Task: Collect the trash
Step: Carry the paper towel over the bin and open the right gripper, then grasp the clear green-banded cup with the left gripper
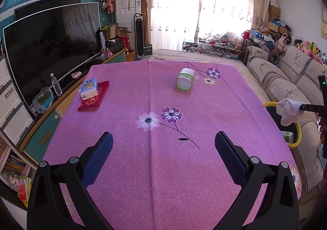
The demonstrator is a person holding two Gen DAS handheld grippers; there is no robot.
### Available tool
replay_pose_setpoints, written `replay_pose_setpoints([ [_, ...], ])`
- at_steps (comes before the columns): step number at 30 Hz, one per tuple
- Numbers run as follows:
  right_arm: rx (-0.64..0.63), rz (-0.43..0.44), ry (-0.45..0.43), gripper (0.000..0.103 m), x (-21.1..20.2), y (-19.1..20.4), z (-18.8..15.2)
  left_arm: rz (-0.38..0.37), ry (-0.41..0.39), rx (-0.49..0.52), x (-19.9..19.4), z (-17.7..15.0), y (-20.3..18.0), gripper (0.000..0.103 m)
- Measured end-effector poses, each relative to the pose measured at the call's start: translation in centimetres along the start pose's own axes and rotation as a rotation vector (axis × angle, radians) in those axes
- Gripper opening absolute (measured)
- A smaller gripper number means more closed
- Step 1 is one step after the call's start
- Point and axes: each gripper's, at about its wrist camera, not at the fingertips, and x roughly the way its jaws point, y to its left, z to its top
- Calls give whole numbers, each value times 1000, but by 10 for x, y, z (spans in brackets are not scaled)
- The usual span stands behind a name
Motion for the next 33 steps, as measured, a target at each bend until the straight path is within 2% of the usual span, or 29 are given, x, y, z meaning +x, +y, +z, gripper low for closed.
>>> replay_pose_setpoints([
  [1,-2,-15,20,19,8,0,1,-2,1,3,1,1,-1,98],
  [3,-18,-55,66,41,22,-1,3,-3,2,10,3,2,-4,98],
  [7,-33,-74,111,56,34,-1,1,-8,9,12,7,3,-8,98],
  [13,-6,-37,44,57,17,1,0,-12,19,10,13,2,-8,98],
  [15,-3,-22,19,63,7,3,-2,-10,24,12,16,2,-7,98],
  [22,18,59,-63,65,-24,15,-18,-38,40,32,29,11,-12,98],
  [27,39,96,-94,66,-40,15,-30,-94,58,65,56,31,-26,98],
  [33,58,88,-103,67,-47,5,-35,-142,63,119,104,63,-54,98],
])
